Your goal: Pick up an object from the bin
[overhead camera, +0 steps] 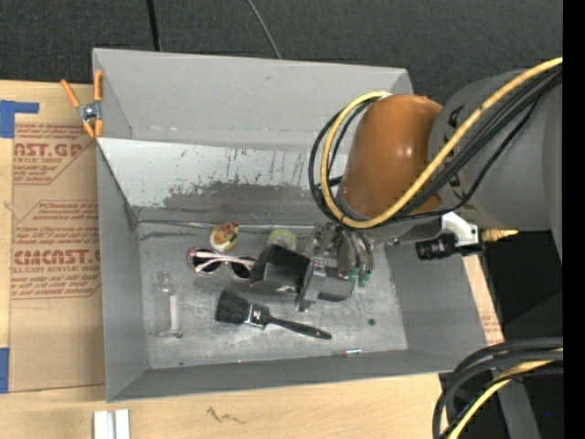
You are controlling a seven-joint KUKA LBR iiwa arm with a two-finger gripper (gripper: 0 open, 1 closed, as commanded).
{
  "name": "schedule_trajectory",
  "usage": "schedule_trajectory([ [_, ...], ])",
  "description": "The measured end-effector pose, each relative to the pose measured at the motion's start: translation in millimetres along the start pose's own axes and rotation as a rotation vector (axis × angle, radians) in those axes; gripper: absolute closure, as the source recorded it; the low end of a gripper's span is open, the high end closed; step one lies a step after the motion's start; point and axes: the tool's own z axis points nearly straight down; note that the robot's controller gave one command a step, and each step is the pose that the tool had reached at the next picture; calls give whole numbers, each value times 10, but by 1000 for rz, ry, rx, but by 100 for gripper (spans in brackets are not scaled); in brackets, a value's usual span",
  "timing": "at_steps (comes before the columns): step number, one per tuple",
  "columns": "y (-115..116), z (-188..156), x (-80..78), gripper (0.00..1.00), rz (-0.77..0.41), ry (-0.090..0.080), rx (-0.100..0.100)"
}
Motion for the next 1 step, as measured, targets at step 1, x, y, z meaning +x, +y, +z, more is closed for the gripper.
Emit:
schedule_trajectory([
  [1,0,0,0,100,-1,0,0],
])
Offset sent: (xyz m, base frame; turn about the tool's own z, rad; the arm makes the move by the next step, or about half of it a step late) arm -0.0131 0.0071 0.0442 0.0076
